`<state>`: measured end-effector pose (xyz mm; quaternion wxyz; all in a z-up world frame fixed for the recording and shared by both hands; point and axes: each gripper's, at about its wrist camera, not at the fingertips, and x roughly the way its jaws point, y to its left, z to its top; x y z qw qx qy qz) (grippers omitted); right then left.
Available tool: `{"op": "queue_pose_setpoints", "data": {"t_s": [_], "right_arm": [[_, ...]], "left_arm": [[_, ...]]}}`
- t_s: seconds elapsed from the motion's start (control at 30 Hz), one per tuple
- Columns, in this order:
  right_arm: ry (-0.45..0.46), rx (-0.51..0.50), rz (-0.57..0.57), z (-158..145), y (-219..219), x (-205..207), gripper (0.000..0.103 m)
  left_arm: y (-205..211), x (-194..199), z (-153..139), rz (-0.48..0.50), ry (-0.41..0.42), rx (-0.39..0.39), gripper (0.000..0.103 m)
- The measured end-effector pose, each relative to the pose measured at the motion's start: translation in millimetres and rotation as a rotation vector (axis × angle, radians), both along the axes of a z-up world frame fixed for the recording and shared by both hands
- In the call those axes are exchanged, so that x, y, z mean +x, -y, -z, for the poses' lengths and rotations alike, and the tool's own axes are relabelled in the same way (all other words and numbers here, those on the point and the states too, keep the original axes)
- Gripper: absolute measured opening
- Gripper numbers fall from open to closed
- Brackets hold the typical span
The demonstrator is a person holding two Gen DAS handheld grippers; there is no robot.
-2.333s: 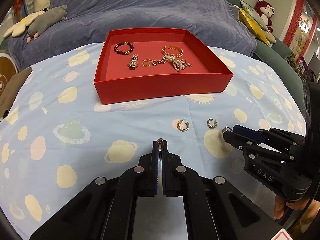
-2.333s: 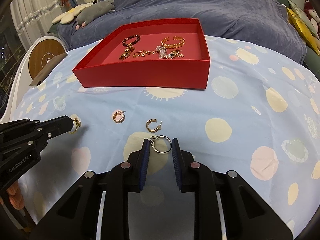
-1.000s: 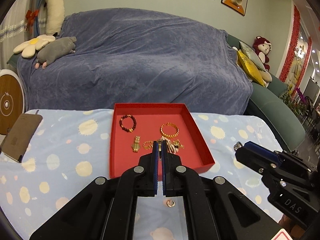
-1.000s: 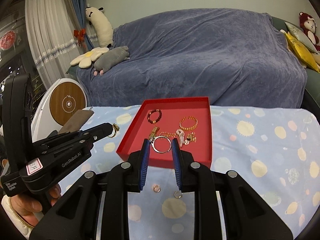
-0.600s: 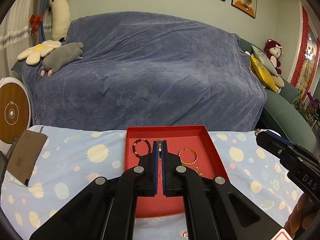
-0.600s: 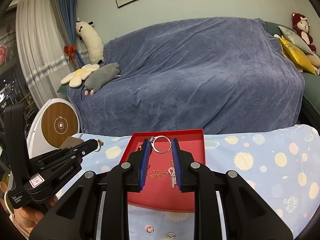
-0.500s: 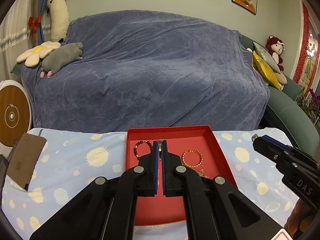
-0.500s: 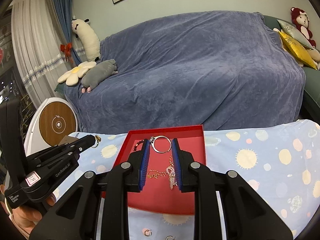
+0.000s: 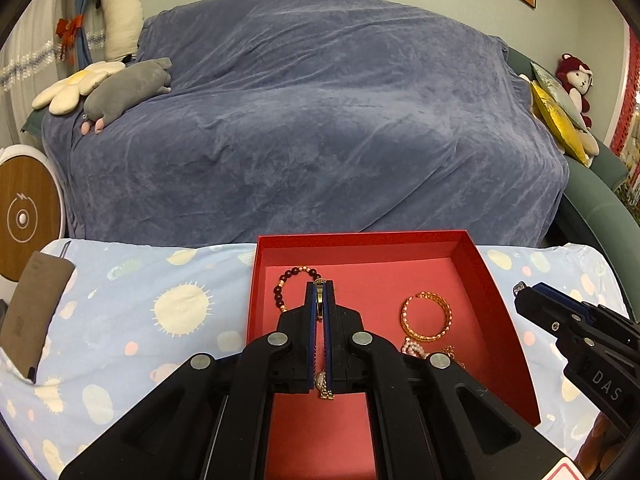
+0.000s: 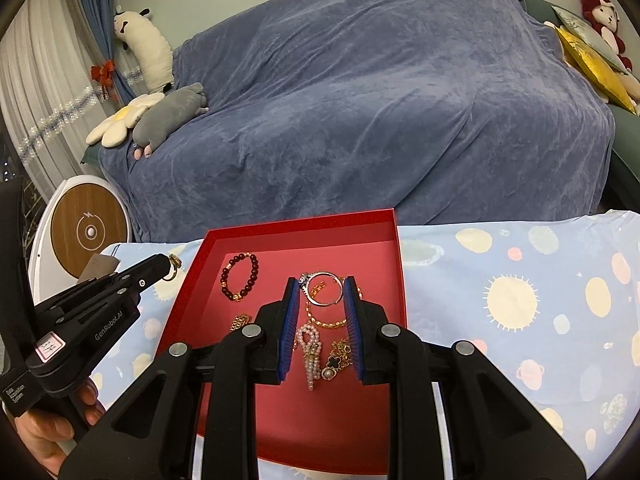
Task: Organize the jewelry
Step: 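Carry both rings into the red box and open both tools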
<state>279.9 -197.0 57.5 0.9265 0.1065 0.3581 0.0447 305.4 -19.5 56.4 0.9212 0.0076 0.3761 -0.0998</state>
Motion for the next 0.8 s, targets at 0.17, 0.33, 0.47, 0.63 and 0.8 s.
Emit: {"op": "queue_pose_setpoints", "data": {"t_s": [0.17, 0.33, 0.47, 0.63, 0.8], "right_arm": [[-0.014, -0.003, -0.003, 9, -5, 7, 0.022], [-0.026, -0.006, -0.004, 15, -9, 12, 0.022], [-0.027, -0.004, -0.002, 17, -10, 15, 0.022], [-0.029, -0.004, -0.002, 17, -11, 16, 0.022], [-0.029, -0.006, 0.000, 17, -12, 17, 0.023]], "left_arm": [[-3, 7, 7, -0.014, -0.014, -0.012, 0.001], [-1, 10, 11, -0.016, -0.016, -0.011, 0.001], [0, 10, 14, -0.017, -0.019, -0.008, 0.001], [0, 12, 15, -0.030, -0.021, -0.002, 0.001], [0, 13, 16, -0.050, -0.019, 0.005, 0.004]]}}
